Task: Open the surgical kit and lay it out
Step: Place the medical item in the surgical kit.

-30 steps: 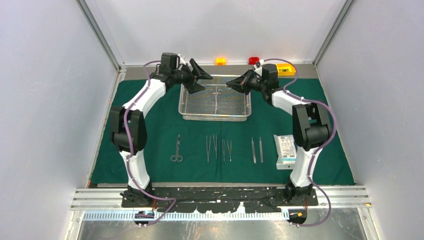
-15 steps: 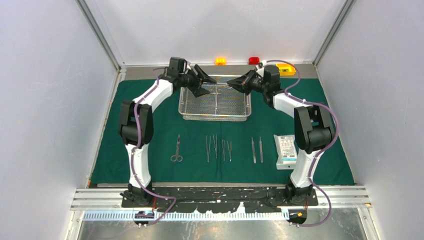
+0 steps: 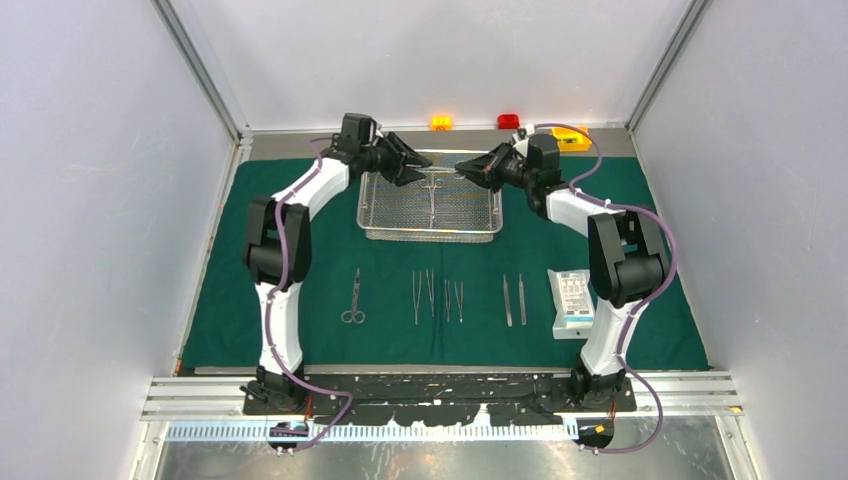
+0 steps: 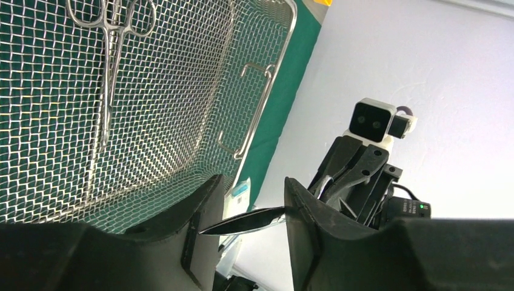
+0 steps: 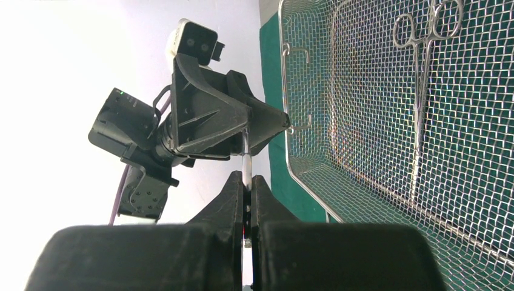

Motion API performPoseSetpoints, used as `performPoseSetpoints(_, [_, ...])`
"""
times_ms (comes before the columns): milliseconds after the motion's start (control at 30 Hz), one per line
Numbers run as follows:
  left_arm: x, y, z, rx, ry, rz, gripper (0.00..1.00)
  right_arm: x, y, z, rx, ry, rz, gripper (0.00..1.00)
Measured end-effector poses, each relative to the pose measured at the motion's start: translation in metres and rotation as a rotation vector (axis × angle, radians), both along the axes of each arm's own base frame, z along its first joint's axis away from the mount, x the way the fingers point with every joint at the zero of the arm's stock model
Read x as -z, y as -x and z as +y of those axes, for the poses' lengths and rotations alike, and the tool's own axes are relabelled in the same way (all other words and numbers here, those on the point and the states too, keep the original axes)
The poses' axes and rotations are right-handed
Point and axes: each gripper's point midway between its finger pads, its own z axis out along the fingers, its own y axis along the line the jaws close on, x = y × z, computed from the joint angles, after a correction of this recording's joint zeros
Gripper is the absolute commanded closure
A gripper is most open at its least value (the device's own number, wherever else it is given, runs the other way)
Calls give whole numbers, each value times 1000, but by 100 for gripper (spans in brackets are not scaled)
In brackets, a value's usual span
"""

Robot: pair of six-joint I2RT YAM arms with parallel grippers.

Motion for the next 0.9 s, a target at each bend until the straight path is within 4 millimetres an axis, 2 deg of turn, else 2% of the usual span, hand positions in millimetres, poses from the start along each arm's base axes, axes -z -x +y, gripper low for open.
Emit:
performPoseSetpoints(333, [-8, -7, -1, -37, 73, 20, 77, 4, 1, 1, 38, -32, -31, 96])
performPoseSetpoints(567, [-6, -7, -2, -39, 109, 18, 83, 10, 5, -1, 67, -62, -48, 95])
performPoseSetpoints(767, [-6, -9, 0, -45, 139, 16, 90, 12, 6, 0, 78, -73, -71, 89])
performPoseSetpoints(900, [-3, -8, 2, -48, 148, 28, 96, 20, 9, 2, 84, -73, -68, 85])
